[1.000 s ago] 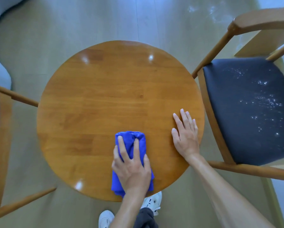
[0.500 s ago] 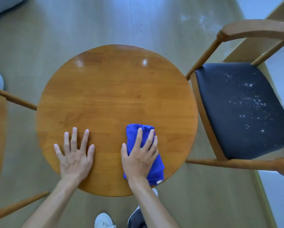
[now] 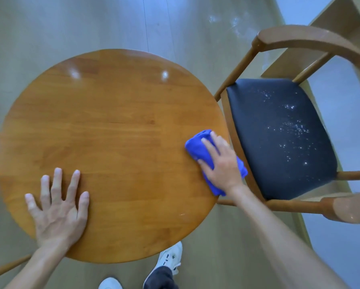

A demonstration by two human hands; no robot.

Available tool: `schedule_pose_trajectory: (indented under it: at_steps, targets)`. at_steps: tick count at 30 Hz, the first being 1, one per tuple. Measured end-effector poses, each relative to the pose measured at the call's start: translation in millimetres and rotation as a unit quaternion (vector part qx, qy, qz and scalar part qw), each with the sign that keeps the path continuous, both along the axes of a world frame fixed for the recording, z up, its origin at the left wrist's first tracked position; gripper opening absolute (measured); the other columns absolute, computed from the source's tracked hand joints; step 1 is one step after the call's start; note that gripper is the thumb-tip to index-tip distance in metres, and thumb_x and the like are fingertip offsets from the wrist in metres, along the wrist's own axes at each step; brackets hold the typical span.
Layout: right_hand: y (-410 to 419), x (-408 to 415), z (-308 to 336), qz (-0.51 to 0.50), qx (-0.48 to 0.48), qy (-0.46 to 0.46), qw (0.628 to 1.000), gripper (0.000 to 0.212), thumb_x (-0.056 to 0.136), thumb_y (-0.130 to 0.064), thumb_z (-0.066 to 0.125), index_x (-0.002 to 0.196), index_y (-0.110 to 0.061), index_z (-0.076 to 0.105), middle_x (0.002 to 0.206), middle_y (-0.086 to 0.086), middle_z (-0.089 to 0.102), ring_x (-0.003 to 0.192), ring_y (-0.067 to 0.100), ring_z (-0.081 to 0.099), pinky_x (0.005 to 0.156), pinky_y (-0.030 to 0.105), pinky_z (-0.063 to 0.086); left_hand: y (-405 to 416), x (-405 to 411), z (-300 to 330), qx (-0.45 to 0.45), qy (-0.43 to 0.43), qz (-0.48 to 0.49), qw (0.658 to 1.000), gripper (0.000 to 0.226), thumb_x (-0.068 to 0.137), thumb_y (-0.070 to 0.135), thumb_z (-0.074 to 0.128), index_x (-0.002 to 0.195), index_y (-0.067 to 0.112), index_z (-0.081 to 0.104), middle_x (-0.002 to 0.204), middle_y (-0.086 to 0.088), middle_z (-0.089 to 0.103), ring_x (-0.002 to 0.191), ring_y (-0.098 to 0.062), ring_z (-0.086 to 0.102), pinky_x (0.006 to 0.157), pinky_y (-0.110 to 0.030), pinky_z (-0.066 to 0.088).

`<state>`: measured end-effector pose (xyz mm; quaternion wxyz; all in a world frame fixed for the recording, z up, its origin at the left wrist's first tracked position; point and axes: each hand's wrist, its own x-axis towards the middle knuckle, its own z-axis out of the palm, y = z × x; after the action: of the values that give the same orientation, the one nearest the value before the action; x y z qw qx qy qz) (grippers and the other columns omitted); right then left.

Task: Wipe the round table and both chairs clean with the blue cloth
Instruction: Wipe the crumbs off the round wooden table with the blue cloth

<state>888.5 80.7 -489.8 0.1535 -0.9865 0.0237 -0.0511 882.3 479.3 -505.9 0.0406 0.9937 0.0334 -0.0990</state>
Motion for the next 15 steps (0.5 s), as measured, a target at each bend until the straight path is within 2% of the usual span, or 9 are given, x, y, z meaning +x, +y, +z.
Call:
schedule_pose_trajectory:
  at_steps: [2, 4, 7, 9, 11, 13, 15]
  targets:
    - [-26.6, 23.7, 0.3, -0.086, 0.037, 0.011, 0.996, 0.055, 0.090, -0.028, 0.064, 0.139, -0.011, 0.047, 0.152, 0.014, 0.033, 0.134, 0.036, 0.037, 0.111, 0.044, 0.032, -0.8, 1.6, -2.0, -0.003, -0.003, 0.003, 1.000, 0.061, 0.095, 0.055, 0.016, 0.150, 0.032, 0.026, 0.160, -0.004, 0.015, 0.147, -0.026, 0.007, 0.111, -0.036, -0.021]
    - [-26.6, 35.1, -0.7, -0.187, 0.074, 0.017, 0.980, 0.056, 0.092, -0.030, 0.059, 0.143, -0.014, 0.042, 0.155, 0.011, 0.028, 0.136, 0.034, 0.032, 0.112, 0.041, 0.029, -1.9, 4.4, -4.0, 0.002, -0.002, 0.001, 1.000, 0.060, 0.095, 0.055, 0.016, 0.150, 0.033, 0.024, 0.161, -0.003, 0.013, 0.148, -0.026, 0.007, 0.111, -0.037, -0.021]
    - [22.8, 20.0, -4.0, -0.238, 0.007, 0.005, 0.971, 0.056, 0.092, -0.036, 0.056, 0.143, -0.014, 0.043, 0.154, 0.012, 0.031, 0.137, 0.036, 0.033, 0.109, 0.049, 0.034, -0.7, 3.0, -8.1, -0.001, 0.002, -0.008, 1.000, 0.060, 0.095, 0.053, 0.018, 0.151, 0.034, 0.022, 0.161, -0.002, 0.011, 0.148, -0.026, 0.007, 0.112, -0.039, -0.020]
    - [84.7, -5.0, -4.5, -0.203, -0.013, 0.001, 0.979, 0.057, 0.091, -0.040, 0.056, 0.141, -0.016, 0.046, 0.153, 0.012, 0.033, 0.138, 0.035, 0.034, 0.107, 0.050, 0.037, -0.9, -1.2, -7.6, -0.004, 0.002, -0.012, 1.000, 0.060, 0.094, 0.052, 0.019, 0.151, 0.032, 0.025, 0.161, -0.003, 0.013, 0.147, -0.029, 0.010, 0.112, -0.041, -0.018]
    - [159.1, -27.2, -5.2, -0.137, 0.012, 0.004, 0.990, 0.059, 0.087, -0.044, 0.055, 0.140, -0.021, 0.047, 0.154, 0.010, 0.032, 0.139, 0.034, 0.034, 0.108, 0.049, 0.036, -3.0, -0.6, -5.1, -0.012, -0.007, -0.007, 1.000, 0.061, 0.093, 0.050, 0.022, 0.149, 0.028, 0.032, 0.159, -0.006, 0.018, 0.146, -0.032, 0.014, 0.114, -0.046, -0.012]
    - [223.2, -46.4, -5.5, -0.022, 0.023, 0.021, 0.999, 0.064, 0.082, -0.046, 0.054, 0.141, -0.026, 0.043, 0.157, 0.008, 0.027, 0.141, 0.034, 0.030, 0.109, 0.050, 0.034, -8.0, 4.8, 1.5, -0.038, -0.009, 0.004, 0.999, 0.062, 0.089, 0.045, 0.028, 0.145, 0.024, 0.041, 0.157, -0.010, 0.026, 0.144, -0.035, 0.018, 0.114, -0.057, 0.003]
    - [242.6, -62.3, -5.9, 0.081, 0.026, 0.040, 0.996, 0.068, 0.078, -0.042, 0.055, 0.143, -0.028, 0.038, 0.159, 0.005, 0.021, 0.143, 0.032, 0.025, 0.108, 0.051, 0.035, -12.3, 10.7, 7.7, -0.045, -0.011, -0.033, 0.998, 0.061, 0.085, 0.039, 0.034, 0.141, 0.019, 0.049, 0.153, -0.013, 0.033, 0.142, -0.039, 0.024, 0.108, -0.066, 0.014]
